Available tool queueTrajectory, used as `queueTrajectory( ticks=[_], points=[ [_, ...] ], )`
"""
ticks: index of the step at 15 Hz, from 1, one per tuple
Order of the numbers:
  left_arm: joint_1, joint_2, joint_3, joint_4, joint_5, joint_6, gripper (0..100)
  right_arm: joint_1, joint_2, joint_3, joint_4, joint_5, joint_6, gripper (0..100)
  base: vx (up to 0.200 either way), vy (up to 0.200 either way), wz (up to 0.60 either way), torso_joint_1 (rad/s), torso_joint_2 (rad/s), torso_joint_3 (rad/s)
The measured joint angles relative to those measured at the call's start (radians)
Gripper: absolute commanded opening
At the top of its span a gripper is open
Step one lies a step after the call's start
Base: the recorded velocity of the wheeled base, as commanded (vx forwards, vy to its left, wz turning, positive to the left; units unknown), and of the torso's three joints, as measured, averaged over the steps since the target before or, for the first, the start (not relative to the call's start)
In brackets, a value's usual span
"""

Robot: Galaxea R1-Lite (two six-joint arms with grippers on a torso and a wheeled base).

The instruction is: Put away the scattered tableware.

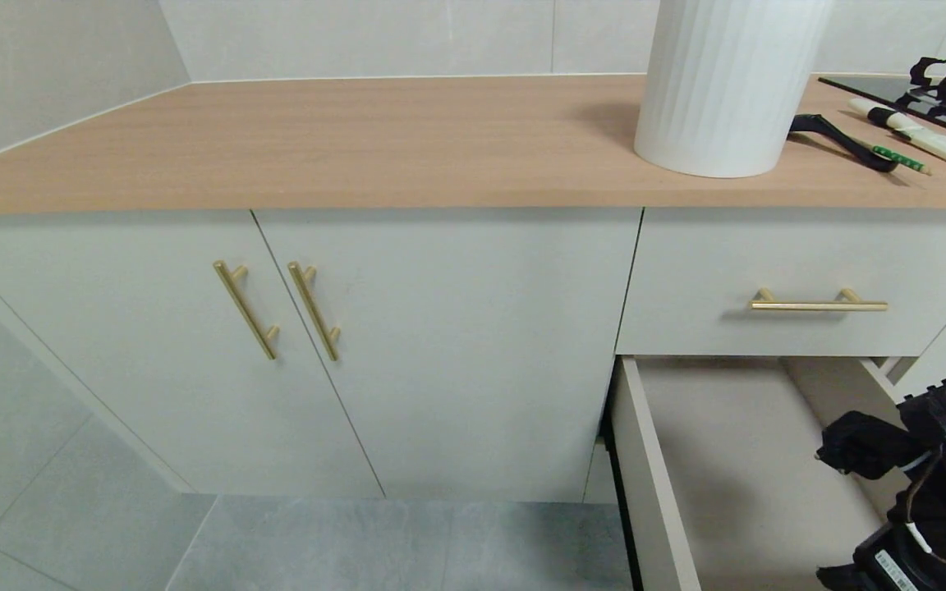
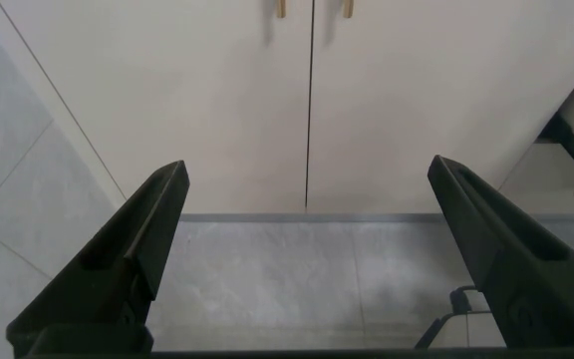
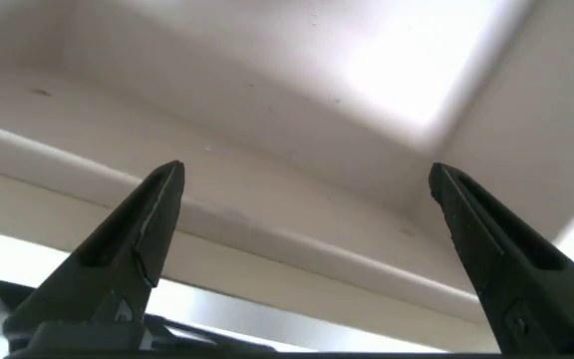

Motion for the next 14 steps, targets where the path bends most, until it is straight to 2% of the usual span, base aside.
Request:
queueTrajectory(
  ticks=[7,10,14],
  points=[
    [0.000,0.000,0.000,0.000,0.000,0.000,100,0.175,-0.084,0.010,0.186,-0.034,-0.006,100,0.000,0.000,0.00,0.000,0.00,0.000],
    [0.000,0.000,0.000,0.000,0.000,0.000,100,0.193,-0.096,0.008,0.191,-0.040,-0.003,100,0.000,0.000,0.00,0.000,0.00,0.000],
    [0.000,0.000,0.000,0.000,0.000,0.000,100,0.168,-0.121,-0.037,0.107,-0.042,0.045,100,0.000,0.000,0.00,0.000,0.00,0.000]
  ],
)
